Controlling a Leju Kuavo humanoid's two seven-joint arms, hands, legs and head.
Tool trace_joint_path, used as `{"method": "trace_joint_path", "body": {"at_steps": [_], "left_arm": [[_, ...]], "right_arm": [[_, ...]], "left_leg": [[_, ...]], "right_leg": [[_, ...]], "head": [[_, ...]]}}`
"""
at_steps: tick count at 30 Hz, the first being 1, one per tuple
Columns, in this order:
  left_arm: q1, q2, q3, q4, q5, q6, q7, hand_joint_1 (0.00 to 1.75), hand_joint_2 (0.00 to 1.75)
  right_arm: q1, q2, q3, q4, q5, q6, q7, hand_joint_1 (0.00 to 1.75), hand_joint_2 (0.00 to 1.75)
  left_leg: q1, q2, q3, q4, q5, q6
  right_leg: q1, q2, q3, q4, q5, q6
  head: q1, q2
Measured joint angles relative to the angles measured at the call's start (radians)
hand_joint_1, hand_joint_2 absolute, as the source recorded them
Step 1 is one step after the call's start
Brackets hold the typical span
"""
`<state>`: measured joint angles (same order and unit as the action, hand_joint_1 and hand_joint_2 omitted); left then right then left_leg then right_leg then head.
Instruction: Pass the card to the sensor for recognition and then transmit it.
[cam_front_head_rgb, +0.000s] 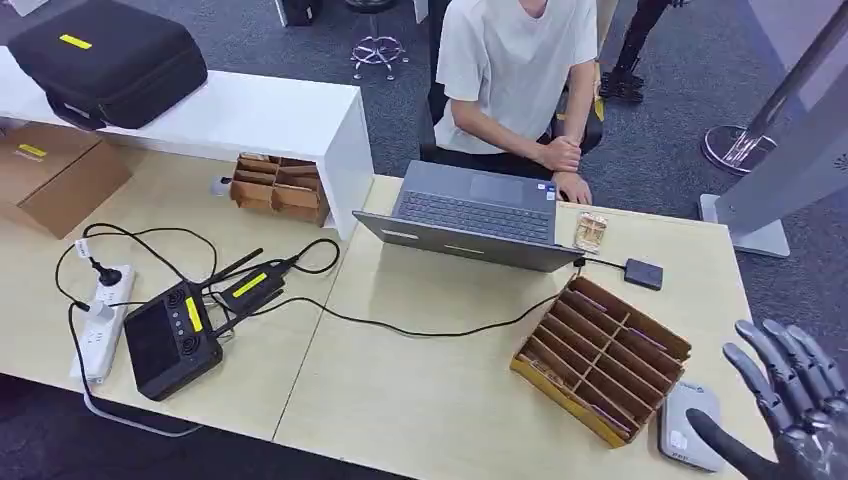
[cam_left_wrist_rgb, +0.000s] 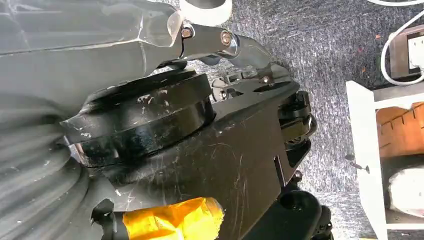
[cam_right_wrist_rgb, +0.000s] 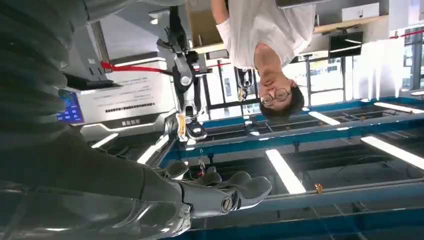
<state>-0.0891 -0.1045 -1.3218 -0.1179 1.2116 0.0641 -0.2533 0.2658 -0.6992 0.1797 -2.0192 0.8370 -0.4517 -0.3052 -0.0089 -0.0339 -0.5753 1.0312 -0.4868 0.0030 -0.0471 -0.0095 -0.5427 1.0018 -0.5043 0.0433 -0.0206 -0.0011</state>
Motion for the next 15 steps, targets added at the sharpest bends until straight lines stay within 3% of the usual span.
{"method": "trace_joint_path", "body": {"at_steps": [15], "left_arm": [[0.0, 0.0, 0.0, 0.0, 0.0, 0.0, 0.0, 0.0, 1.75]], "right_arm": [[0.016, 0.0, -0.015, -0.007, 0.0, 0.001, 0.0, 0.0, 1.75]], "left_leg": [[0.0, 0.0, 0.0, 0.0, 0.0, 0.0]], "right_leg": [[0.0, 0.0, 0.0, 0.0, 0.0, 0.0]], "head": [[0.0, 0.0]]}}
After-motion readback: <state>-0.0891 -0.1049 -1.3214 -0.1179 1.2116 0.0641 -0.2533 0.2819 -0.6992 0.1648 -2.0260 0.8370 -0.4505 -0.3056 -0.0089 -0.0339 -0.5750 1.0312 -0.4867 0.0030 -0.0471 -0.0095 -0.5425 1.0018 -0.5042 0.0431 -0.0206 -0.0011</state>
